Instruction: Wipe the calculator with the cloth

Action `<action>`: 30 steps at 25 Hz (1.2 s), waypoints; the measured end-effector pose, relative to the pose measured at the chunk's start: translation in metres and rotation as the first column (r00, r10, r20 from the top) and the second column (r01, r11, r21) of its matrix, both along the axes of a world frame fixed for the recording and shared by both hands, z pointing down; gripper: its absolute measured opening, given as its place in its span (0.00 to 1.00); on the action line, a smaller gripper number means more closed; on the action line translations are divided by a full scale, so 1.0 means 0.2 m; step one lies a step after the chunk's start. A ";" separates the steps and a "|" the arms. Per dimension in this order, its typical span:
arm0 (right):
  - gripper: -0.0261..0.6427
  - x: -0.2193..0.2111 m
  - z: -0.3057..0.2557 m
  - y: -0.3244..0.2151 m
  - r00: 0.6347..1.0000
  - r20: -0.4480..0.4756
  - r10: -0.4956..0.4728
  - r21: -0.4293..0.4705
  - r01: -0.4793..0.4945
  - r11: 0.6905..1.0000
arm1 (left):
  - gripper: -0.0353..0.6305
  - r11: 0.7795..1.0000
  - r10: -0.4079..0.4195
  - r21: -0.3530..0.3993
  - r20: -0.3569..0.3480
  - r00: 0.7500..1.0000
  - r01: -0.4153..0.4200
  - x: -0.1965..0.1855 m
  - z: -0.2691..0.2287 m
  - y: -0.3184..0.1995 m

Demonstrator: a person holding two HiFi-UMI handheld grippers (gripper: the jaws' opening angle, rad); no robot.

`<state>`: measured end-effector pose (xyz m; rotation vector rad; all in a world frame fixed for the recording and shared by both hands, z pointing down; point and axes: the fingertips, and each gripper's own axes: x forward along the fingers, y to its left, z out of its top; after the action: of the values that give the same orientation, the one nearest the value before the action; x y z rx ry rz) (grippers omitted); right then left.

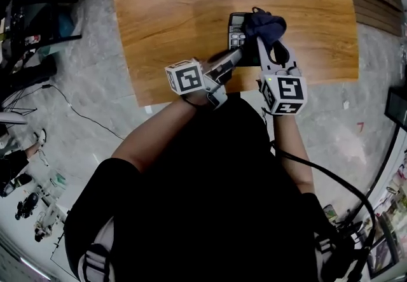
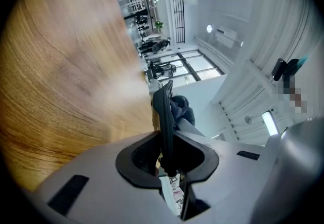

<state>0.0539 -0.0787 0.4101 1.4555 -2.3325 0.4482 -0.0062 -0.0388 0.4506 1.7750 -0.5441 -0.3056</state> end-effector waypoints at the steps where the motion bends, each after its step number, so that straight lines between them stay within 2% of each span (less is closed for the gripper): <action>1: 0.17 0.03 0.00 -0.01 1.000 -0.009 0.019 0.001 -0.019 1.000 | 0.16 1.000 0.003 -0.002 -0.002 1.000 -0.003 0.00 0.00 0.00; 4: 0.17 0.09 0.00 -0.05 0.998 -0.017 0.058 0.004 -0.058 0.998 | 0.16 1.000 0.007 -0.003 -0.008 1.000 -0.007 -0.01 -0.01 0.00; 6: 0.17 0.05 -0.01 -0.05 0.999 -0.013 0.041 0.006 -0.041 0.999 | 0.16 1.000 0.009 -0.002 -0.008 1.000 -0.010 -0.01 -0.01 0.00; 13: 0.17 -0.30 -0.06 0.12 0.985 0.029 -0.170 0.016 0.170 0.985 | 0.16 0.999 -0.023 -0.027 -0.014 1.000 0.022 -0.02 0.00 -0.02; 15: 0.17 -0.29 -0.04 0.13 0.985 0.039 -0.166 0.011 0.166 0.986 | 0.16 0.999 -0.027 -0.024 -0.021 0.999 0.027 -0.03 0.00 -0.02; 21: 0.17 0.03 0.00 0.08 1.000 0.005 -0.026 -0.005 0.026 1.000 | 0.16 0.999 -0.037 -0.025 -0.033 0.999 0.036 -0.03 -0.02 -0.01; 24: 0.17 0.09 0.01 0.10 1.000 -0.006 0.002 -0.016 -0.002 1.000 | 0.16 0.998 -0.067 -0.025 -0.056 0.996 0.066 -0.06 -0.04 -0.04; 27: 0.17 0.00 0.00 0.17 0.999 0.005 -0.048 -0.021 0.048 0.999 | 0.16 0.996 -0.084 -0.021 -0.054 0.995 0.083 -0.08 -0.05 -0.07; 30: 0.17 -0.19 0.00 0.26 0.988 0.037 -0.149 -0.030 0.150 0.988 | 0.16 0.993 -0.116 -0.044 -0.051 0.992 0.114 -0.13 -0.02 -0.10</action>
<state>0.0163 -0.0260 0.4110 1.2557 -2.4284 0.4712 -0.0316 -0.0579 0.4457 1.6938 -0.6111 -0.4183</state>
